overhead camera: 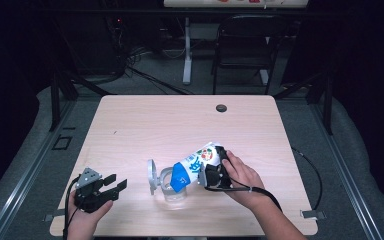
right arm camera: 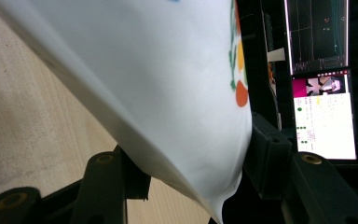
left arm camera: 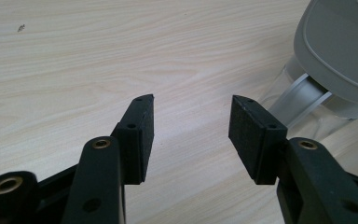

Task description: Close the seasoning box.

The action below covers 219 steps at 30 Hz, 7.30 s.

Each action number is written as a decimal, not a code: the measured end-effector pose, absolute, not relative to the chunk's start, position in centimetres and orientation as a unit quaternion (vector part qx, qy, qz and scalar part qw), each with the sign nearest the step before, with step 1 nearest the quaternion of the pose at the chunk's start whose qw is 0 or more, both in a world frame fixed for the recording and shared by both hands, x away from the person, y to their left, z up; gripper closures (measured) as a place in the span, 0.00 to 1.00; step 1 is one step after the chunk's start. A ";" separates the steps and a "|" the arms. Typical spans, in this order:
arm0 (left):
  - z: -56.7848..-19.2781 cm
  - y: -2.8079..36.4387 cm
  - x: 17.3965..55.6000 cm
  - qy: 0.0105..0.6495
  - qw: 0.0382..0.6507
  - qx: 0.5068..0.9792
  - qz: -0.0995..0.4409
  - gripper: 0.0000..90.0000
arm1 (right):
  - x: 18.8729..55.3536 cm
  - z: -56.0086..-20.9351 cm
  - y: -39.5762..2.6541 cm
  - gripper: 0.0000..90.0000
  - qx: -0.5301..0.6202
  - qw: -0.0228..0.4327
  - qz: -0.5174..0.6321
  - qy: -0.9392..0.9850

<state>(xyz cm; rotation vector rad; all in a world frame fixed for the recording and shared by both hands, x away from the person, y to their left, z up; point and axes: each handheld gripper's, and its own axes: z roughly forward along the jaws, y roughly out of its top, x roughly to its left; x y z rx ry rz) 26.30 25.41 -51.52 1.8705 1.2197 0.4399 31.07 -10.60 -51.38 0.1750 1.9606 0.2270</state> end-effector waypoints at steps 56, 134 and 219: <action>-51.4 25.3 26.3 0.482 0.421 0.748 0.176 0.57 | 31.3 -50.7 -10.0 0.56 0.044 0.564 0.070 0.821; -51.5 25.2 26.4 0.482 0.420 0.749 0.175 0.57 | 31.4 -50.1 -9.6 0.57 0.012 0.576 0.049 0.816; -51.5 25.1 26.4 0.481 0.416 0.752 0.172 0.57 | 31.3 -49.7 -9.7 0.57 -0.003 0.578 0.047 0.815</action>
